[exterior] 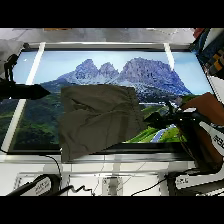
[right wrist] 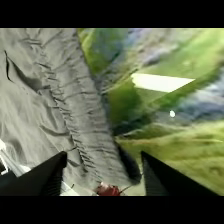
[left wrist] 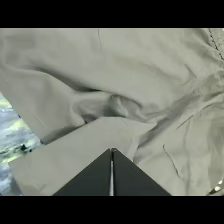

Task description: Fold the clothes and pants, and hang the long-sleeved shirts on hangers.

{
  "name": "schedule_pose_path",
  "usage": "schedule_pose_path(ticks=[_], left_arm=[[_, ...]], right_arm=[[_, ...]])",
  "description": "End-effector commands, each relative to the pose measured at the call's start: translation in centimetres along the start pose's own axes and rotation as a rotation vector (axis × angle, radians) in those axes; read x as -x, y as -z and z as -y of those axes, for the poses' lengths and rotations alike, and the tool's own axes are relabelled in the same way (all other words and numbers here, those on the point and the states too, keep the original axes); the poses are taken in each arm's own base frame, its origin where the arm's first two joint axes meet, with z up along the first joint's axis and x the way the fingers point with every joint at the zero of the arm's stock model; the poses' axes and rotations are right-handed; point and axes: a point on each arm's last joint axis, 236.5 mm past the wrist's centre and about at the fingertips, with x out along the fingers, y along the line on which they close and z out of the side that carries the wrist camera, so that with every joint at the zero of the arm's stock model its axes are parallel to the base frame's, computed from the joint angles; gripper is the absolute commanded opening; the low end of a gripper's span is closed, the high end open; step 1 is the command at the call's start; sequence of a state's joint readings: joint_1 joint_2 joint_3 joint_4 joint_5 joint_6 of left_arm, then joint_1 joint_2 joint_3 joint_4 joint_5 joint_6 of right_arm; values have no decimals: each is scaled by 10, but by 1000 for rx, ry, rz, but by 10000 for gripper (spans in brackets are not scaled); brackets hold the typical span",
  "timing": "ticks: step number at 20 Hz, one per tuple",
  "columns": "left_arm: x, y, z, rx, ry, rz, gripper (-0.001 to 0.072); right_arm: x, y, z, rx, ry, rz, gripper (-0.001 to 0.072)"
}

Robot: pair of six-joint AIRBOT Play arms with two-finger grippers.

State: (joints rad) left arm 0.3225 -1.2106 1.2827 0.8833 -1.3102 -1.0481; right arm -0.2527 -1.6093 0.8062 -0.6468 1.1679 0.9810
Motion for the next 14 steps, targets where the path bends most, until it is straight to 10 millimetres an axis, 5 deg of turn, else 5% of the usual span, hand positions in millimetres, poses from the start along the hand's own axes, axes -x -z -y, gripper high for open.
schedule_pose_path(ticks=[1,2,4,10,14], left_arm=[[-7,6,-3,16,14,-31,498],[-8,11,-4,22,14,-52,704],[-9,29,-14,22,-18,-132,693],[-10,117,-52,148,-148,-426,693],[-29,189,-43,227,-93,-540,692]], right_arm=[[-16,6,-3,46,21,-67,533],[-18,7,-8,66,21,-76,465],[-20,4,-16,102,21,-83,421],[-4,-17,-35,211,25,-54,63],[6,-25,-44,245,36,-7,26]])
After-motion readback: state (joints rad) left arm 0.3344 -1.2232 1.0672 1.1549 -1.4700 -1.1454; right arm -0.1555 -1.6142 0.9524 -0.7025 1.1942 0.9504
